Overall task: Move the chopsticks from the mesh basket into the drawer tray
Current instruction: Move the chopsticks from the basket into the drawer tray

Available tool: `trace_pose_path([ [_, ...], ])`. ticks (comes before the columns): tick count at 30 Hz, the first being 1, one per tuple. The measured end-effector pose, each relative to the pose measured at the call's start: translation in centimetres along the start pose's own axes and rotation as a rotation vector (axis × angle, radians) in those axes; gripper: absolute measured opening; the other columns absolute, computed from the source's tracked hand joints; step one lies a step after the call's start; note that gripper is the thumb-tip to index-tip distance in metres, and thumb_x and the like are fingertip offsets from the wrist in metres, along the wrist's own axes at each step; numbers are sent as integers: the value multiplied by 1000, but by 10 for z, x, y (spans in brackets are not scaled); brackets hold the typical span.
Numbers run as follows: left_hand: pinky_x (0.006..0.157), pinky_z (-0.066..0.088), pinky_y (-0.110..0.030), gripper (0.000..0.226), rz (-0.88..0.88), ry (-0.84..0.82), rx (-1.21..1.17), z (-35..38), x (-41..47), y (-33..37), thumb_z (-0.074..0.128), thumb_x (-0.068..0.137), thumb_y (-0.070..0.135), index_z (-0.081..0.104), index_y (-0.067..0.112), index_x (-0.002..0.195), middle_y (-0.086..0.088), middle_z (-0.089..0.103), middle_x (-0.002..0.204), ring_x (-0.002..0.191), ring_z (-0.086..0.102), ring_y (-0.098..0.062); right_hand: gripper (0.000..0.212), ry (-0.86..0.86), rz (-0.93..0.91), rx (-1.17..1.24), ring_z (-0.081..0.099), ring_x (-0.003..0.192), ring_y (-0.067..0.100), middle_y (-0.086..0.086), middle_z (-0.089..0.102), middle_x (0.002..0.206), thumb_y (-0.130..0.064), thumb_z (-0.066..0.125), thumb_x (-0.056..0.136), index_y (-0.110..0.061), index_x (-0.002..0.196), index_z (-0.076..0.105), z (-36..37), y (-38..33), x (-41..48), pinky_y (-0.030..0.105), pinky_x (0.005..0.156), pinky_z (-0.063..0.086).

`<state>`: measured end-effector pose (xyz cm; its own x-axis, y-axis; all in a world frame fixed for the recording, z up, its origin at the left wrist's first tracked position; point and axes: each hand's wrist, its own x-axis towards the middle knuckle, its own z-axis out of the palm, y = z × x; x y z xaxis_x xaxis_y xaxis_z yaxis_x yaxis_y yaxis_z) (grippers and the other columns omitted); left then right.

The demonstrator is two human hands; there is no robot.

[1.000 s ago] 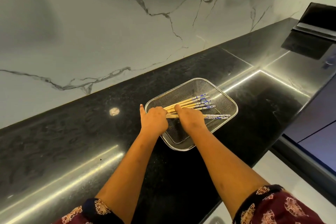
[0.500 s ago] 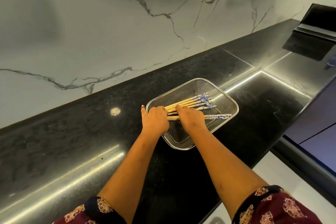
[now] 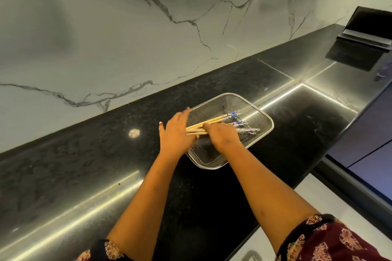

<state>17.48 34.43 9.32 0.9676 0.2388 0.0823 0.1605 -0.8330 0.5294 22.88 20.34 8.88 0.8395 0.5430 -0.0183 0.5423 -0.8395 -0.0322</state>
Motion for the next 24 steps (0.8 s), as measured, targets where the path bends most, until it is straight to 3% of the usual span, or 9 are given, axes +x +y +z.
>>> trace_pose_path([
  [3,113,26,-51,101,-126,158,-566,-8,-15,5,79,71,33,13,36,147,-1,38,147,134,37,-20,17,63,12,224,57,77,30,7,59,81,-24,31,96,-20,86,44,-25,1,-8,33,62,38],
  [5,111,34,-46,86,-128,95,-807,-15,-23,17,75,75,33,24,35,144,-1,44,143,131,42,-17,12,123,-13,307,55,73,29,3,58,77,-23,34,96,-21,89,44,-46,-4,-12,30,58,34],
  [7,108,38,-47,50,-31,-4,-959,-26,-30,32,67,83,31,49,30,129,1,57,131,123,52,-15,12,162,-52,351,60,78,30,7,64,87,-22,41,96,-21,105,49,-69,-12,-23,32,62,39],
  [9,103,44,-44,29,62,-44,-1130,-39,-35,46,63,85,30,60,25,114,2,65,117,112,60,-15,20,138,-70,470,62,83,29,8,64,93,-23,40,97,-25,112,52,-89,-22,-38,36,68,45],
  [13,89,52,-34,21,232,-121,-1341,-57,-54,69,61,79,37,67,28,97,6,66,115,112,61,-15,23,139,-106,595,65,89,31,17,67,101,-16,42,97,-11,115,55,-114,-31,-78,49,81,54],
  [17,78,54,-26,15,278,-103,-1458,-61,-77,95,54,86,35,67,29,91,8,70,109,111,62,-16,26,169,-143,753,66,88,24,14,66,99,-18,44,99,-10,121,54,-132,-25,-114,37,77,57],
  [21,72,57,-31,16,119,23,-1696,-59,-96,121,52,89,36,56,21,89,4,72,79,85,71,-17,15,75,-112,1055,68,70,17,4,67,85,-14,50,96,-13,108,59,-125,-12,-157,32,69,59],
  [24,57,54,-25,20,-173,172,-1850,-45,-108,130,52,92,37,50,21,82,9,51,53,48,56,-7,17,-94,6,1213,66,65,10,2,67,83,-16,52,96,-8,110,57,-89,3,-195,23,62,58],
])
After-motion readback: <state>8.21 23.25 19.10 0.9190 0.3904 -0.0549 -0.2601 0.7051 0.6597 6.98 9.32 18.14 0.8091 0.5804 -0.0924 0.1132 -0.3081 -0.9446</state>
